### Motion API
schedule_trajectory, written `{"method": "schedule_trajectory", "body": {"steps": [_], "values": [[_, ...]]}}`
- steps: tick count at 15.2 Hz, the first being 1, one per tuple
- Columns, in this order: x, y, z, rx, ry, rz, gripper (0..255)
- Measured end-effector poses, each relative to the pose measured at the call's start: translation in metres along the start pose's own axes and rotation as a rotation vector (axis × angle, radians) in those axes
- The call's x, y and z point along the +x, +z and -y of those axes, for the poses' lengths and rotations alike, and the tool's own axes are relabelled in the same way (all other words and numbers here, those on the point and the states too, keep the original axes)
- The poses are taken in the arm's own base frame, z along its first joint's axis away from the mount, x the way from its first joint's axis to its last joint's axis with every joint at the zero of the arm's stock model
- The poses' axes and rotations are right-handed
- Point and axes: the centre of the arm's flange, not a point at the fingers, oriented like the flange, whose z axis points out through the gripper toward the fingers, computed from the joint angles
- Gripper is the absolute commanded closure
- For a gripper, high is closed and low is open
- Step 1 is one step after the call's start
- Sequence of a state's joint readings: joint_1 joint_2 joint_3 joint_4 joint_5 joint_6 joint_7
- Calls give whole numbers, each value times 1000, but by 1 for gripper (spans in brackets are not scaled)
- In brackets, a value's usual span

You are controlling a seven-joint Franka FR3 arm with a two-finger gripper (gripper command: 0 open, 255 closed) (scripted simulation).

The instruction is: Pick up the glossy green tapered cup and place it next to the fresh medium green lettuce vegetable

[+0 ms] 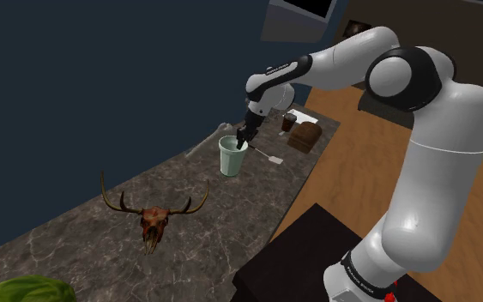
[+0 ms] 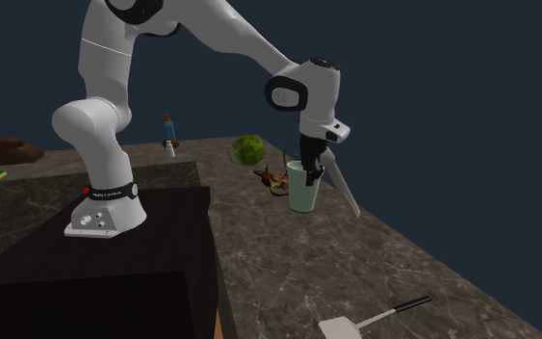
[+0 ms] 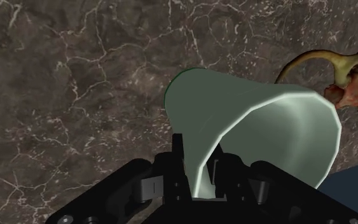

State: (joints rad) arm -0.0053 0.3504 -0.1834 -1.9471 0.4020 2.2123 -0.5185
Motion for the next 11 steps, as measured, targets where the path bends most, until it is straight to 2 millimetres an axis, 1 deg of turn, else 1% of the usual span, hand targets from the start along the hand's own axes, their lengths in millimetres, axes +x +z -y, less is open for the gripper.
{"method": "schedule_trajectory", "body": {"steps": [11], "values": [[2, -56, 15, 0, 0, 0, 255]]}}
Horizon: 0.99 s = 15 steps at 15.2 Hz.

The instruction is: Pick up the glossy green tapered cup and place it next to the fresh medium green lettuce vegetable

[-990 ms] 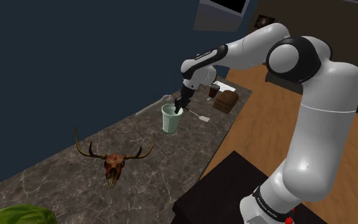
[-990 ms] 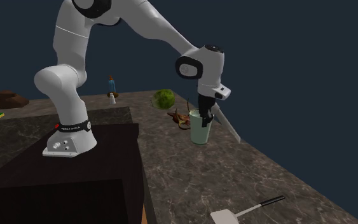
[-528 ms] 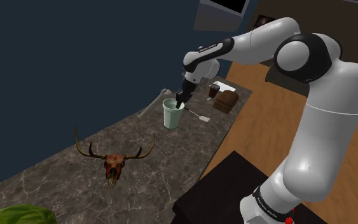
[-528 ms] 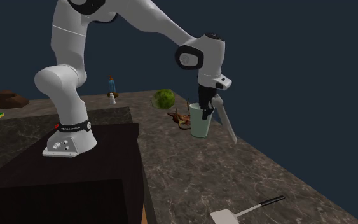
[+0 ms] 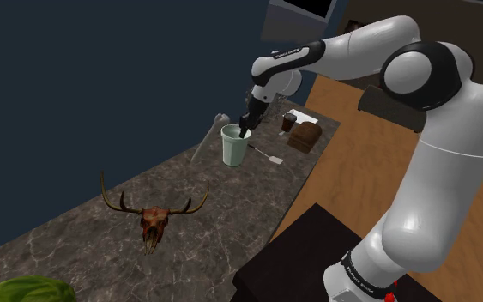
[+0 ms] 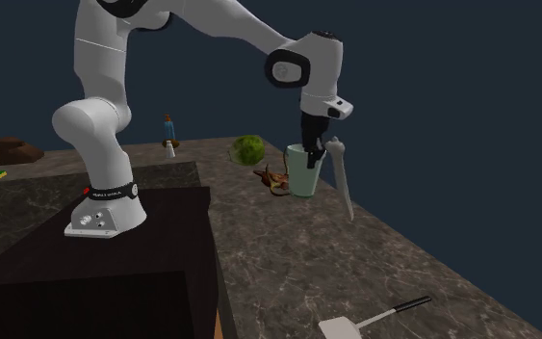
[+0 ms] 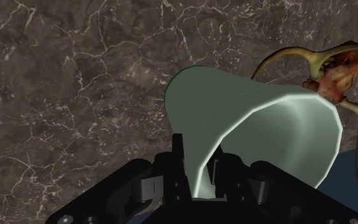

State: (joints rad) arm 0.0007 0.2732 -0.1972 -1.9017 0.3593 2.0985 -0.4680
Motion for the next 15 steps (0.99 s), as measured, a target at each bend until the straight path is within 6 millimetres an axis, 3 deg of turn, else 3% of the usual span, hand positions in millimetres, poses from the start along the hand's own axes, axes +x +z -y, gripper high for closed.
{"method": "schedule_trajectory", "body": {"steps": [15], "values": [[2, -78, 20, 0, 0, 0, 255]]}}
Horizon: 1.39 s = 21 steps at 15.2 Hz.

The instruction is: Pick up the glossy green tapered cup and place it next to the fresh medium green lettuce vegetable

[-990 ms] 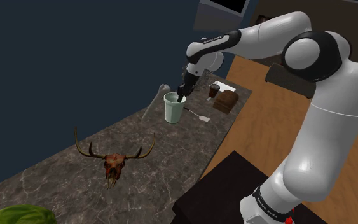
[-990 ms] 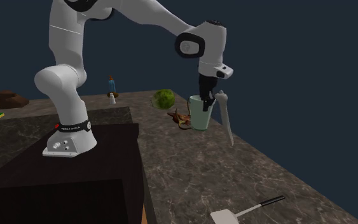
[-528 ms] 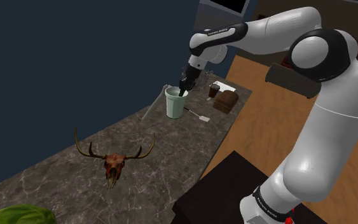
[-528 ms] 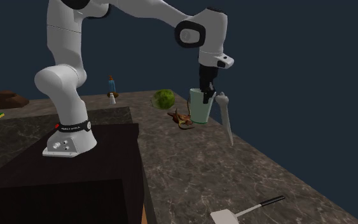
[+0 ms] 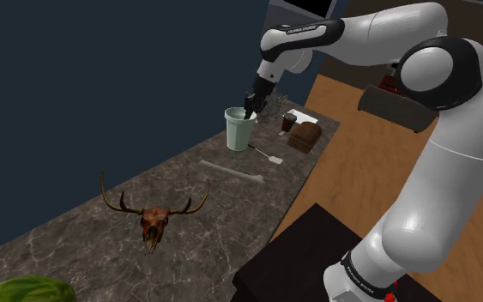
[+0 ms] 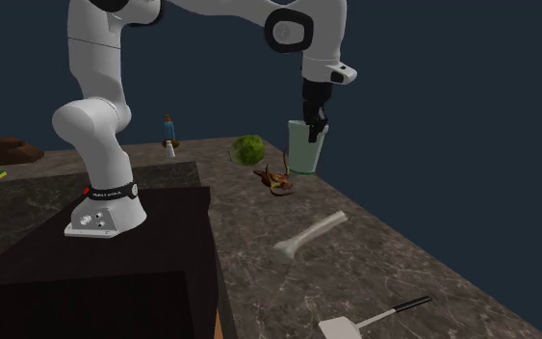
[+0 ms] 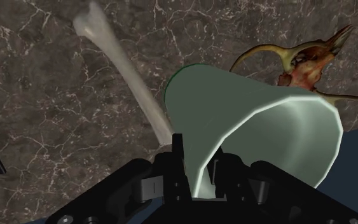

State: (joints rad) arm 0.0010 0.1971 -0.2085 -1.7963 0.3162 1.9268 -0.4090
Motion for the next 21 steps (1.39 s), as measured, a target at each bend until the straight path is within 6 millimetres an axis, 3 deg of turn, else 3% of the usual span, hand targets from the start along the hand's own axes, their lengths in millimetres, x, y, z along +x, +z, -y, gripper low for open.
{"method": "schedule_trajectory", "body": {"steps": [5, 7, 21], "values": [[1, -22, 6, 0, 0, 0, 255], [-6, -24, 19, 0, 0, 0, 255], [-102, 13, 172, 0, -1, 1, 255]]}}
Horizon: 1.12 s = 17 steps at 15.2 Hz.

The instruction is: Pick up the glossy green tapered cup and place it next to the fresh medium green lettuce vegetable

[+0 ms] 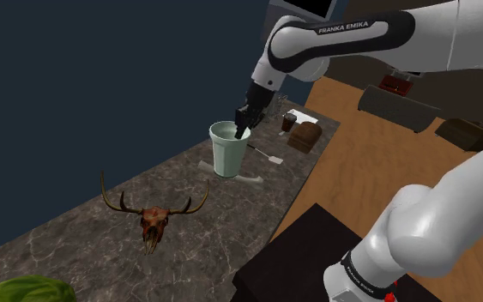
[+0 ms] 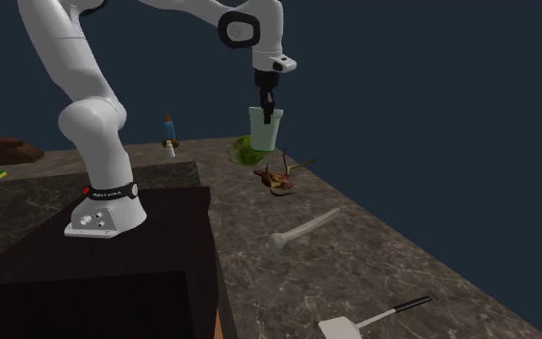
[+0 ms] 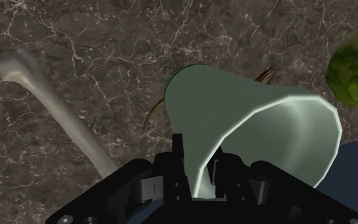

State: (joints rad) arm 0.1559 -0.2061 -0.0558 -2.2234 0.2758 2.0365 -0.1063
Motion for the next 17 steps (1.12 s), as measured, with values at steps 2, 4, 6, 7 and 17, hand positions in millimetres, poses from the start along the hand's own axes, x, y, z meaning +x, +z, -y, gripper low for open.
{"method": "schedule_trajectory", "body": {"steps": [2, 4, 6, 7, 17], "values": [[-14, 4, 24, 0, 0, 0, 255], [-25, 11, 45, 0, 0, 0, 255], [-39, 17, 68, 0, 0, 0, 255], [-43, 20, 77, 0, 0, 0, 255], [-112, 49, 186, -1, -1, 0, 255]]}}
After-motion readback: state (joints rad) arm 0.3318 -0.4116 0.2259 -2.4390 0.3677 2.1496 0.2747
